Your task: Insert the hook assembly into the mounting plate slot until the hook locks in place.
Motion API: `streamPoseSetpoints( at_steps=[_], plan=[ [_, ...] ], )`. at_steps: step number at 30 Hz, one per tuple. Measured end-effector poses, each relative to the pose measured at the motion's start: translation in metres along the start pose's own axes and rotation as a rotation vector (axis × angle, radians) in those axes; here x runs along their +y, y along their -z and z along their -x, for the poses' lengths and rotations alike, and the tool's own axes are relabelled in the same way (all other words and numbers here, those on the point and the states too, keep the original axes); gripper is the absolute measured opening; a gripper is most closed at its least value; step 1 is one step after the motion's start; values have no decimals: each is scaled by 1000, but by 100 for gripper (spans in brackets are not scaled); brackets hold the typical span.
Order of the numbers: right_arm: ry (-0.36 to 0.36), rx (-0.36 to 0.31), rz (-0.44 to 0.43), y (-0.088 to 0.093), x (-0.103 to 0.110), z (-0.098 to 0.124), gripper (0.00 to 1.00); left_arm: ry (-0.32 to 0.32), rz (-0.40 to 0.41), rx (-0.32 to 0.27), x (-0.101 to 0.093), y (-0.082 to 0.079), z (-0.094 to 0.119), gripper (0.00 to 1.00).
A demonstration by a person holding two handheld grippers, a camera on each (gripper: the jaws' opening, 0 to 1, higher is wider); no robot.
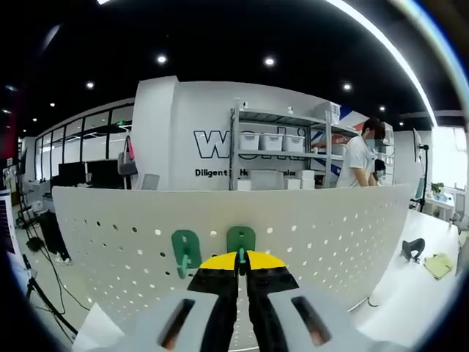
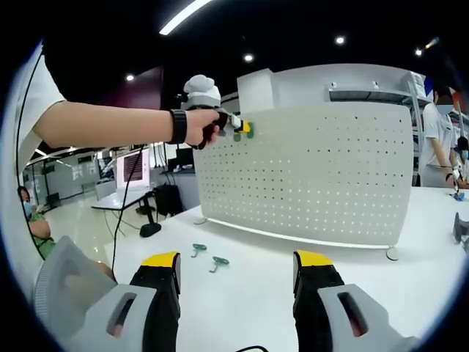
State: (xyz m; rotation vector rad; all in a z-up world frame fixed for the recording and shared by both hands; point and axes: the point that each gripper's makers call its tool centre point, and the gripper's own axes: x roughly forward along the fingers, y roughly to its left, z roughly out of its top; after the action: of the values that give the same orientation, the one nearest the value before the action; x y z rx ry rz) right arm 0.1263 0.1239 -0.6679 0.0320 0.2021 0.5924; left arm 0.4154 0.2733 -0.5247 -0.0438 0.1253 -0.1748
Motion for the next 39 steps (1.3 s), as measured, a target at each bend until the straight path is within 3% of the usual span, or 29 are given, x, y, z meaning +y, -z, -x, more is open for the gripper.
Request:
streamPoseSetpoints(
  at_steps=[18,26,30,35,37,39],
  plan=[
    [-7,4,-4,2,4,-2,62,-69,32,55,-2,3,-3,3],
    [-9,-2,-9,1,4,-2,62,-102,122,61,-1,4,-1,3],
    [-8,2,-8,2,4,-2,62,-86,184,76,0,5,-1,3],
    [-9,-2,-12,1,4,-2,61,-75,133,78,0,7,-2,3],
    [-10,-5,-11,1,5,-2,61,-76,150,73,0,6,-2,3],
    [-8,-7,-14,1,5,-2,61,-78,105,74,-1,6,-3,3]
  ],
)
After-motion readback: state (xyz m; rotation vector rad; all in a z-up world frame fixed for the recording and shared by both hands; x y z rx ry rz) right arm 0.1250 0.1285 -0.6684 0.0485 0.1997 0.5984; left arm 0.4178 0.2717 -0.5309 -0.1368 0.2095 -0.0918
